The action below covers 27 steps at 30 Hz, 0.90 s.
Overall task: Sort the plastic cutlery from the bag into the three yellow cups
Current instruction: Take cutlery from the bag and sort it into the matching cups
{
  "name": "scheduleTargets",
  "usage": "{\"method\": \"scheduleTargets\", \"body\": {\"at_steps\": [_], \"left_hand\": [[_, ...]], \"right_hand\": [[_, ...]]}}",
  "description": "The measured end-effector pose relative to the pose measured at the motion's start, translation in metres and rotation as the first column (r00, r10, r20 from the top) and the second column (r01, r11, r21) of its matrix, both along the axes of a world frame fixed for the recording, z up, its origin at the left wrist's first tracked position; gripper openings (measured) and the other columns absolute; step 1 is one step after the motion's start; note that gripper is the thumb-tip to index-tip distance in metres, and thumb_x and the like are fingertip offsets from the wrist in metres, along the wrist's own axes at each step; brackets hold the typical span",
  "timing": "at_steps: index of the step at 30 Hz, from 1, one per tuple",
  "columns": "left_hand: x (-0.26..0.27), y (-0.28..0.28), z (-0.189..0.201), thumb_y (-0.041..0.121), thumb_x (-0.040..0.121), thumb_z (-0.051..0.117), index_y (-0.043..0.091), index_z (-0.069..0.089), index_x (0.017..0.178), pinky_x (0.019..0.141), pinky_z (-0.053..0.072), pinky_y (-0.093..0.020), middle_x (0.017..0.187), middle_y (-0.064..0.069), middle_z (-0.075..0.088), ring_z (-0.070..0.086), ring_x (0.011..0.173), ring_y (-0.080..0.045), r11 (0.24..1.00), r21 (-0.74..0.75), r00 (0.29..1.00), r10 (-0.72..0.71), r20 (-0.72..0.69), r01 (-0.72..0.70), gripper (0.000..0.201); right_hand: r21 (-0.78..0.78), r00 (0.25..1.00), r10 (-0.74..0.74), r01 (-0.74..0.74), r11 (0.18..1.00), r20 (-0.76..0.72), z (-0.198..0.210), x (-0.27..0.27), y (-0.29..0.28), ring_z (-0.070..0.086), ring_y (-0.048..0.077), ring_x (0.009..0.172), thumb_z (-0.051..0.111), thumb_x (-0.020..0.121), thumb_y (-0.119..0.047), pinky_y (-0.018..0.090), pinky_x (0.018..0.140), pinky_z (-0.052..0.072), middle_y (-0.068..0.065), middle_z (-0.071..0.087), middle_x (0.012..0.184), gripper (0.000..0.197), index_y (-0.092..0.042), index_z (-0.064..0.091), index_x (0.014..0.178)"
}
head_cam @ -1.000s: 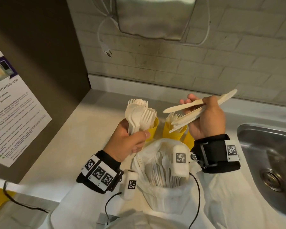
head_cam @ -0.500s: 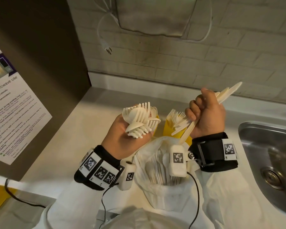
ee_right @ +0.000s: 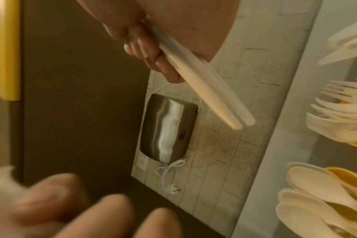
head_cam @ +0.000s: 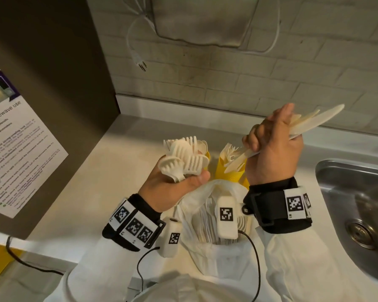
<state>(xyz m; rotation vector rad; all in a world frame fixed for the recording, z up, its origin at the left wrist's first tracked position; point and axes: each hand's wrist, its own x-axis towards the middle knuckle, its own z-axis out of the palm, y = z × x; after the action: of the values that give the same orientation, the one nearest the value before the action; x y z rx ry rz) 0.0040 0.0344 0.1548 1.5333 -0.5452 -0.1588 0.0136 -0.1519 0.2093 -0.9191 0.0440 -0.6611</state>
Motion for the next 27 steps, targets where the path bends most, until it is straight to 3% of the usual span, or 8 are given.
{"method": "scheduleTargets", "body": {"at_steps": [3, 6, 8, 11, 15, 18, 20, 27], "left_hand": [[0.007, -0.003, -0.015, 0.048, 0.092, 0.071, 0.017, 0.064, 0.077, 0.067, 0.045, -0.036, 0.065, -0.007, 0.055, 0.052, 0.06, -0.026, 0.995, -0.092, 0.99, 0.017, -0.139, -0.03, 0.035], [0.005, -0.015, -0.019, 0.026, 0.101, 0.064, 0.008, 0.068, 0.087, 0.059, 0.052, -0.03, 0.078, -0.013, 0.065, 0.061, 0.066, -0.021, 0.989, -0.064, 0.96, 0.114, -0.257, -0.134, 0.023], [0.008, -0.018, -0.022, 0.022, 0.101, 0.061, 0.012, 0.071, 0.107, 0.065, 0.058, -0.031, 0.097, -0.01, 0.075, 0.071, 0.082, -0.023, 0.982, -0.116, 0.891, 0.082, -0.445, -0.148, 0.016], [0.014, -0.018, -0.028, 0.023, 0.097, 0.066, 0.009, 0.068, 0.12, 0.082, 0.06, -0.044, 0.11, -0.022, 0.07, 0.07, 0.095, -0.032, 0.94, -0.308, 0.776, -0.082, -0.626, -0.149, 0.027], [0.018, -0.018, -0.034, 0.028, 0.101, 0.059, 0.008, 0.061, 0.137, 0.092, 0.056, -0.045, 0.131, -0.027, 0.064, 0.065, 0.117, -0.037, 0.927, -0.361, 0.73, -0.175, -0.661, -0.105, 0.041], [0.021, -0.014, -0.044, 0.029, 0.103, 0.056, 0.011, 0.059, 0.141, 0.105, 0.051, -0.051, 0.139, -0.028, 0.06, 0.059, 0.131, -0.041, 0.932, -0.337, 0.702, -0.154, -0.696, -0.13, 0.042], [0.021, -0.012, -0.049, 0.028, 0.102, 0.058, 0.011, 0.058, 0.142, 0.105, 0.052, -0.05, 0.141, -0.031, 0.057, 0.053, 0.135, -0.044, 0.928, -0.342, 0.688, -0.154, -0.709, -0.144, 0.044], [0.026, -0.011, -0.042, 0.032, 0.101, 0.06, 0.009, 0.058, 0.141, 0.096, 0.055, -0.039, 0.136, -0.023, 0.064, 0.063, 0.127, -0.034, 0.917, -0.37, 0.682, -0.176, -0.71, -0.149, 0.046]], "right_hand": [[-0.03, 0.998, 0.032, -0.031, 0.999, 0.051, 0.006, -0.005, 0.011, 0.023, 0.016, 0.043, 0.054, 0.101, -0.038, 0.027, 0.046, 0.025, -0.001, 0.03, 0.054, 0.033, -0.018, 0.052, 0.075], [-0.163, 0.996, 0.068, -0.057, 0.985, 0.064, 0.002, -0.011, 0.023, 0.029, 0.014, 0.042, 0.058, 0.096, -0.039, 0.025, 0.045, 0.027, -0.004, 0.035, 0.052, 0.032, -0.019, 0.053, 0.072], [-0.285, 0.996, 0.075, -0.058, 0.957, 0.05, -0.007, -0.015, 0.029, 0.038, 0.012, 0.043, 0.065, 0.097, -0.041, 0.024, 0.048, 0.033, -0.007, 0.043, 0.053, 0.03, -0.026, 0.059, 0.072], [-0.482, 0.998, 0.058, -0.043, 0.875, 0.016, -0.023, -0.018, 0.039, 0.051, 0.019, 0.05, 0.066, 0.093, -0.049, 0.03, 0.05, 0.042, -0.004, 0.055, 0.06, 0.025, -0.027, 0.063, 0.081], [-0.608, 0.995, 0.077, -0.103, 0.787, -0.069, -0.048, -0.014, 0.049, 0.061, 0.007, 0.062, 0.065, 0.096, -0.035, 0.023, 0.06, 0.048, -0.012, 0.063, 0.069, 0.017, -0.023, 0.064, 0.084], [-0.627, 0.985, 0.07, -0.155, 0.764, -0.158, -0.062, -0.011, 0.053, 0.06, 0.014, 0.06, 0.061, 0.097, -0.047, 0.034, 0.057, 0.048, -0.006, 0.061, 0.063, 0.037, -0.016, 0.063, 0.076], [-0.594, 0.983, 0.058, -0.15, 0.79, -0.172, -0.063, -0.01, 0.053, 0.059, 0.018, 0.057, 0.058, 0.096, -0.048, 0.036, 0.054, 0.048, 0.004, 0.059, 0.061, 0.041, -0.015, 0.062, 0.073], [-0.698, 0.982, 0.059, -0.168, 0.696, -0.178, -0.07, -0.009, 0.054, 0.059, 0.015, 0.059, 0.053, 0.106, -0.032, 0.028, 0.058, 0.05, -0.001, 0.058, 0.062, 0.042, -0.007, 0.061, 0.073]]}}
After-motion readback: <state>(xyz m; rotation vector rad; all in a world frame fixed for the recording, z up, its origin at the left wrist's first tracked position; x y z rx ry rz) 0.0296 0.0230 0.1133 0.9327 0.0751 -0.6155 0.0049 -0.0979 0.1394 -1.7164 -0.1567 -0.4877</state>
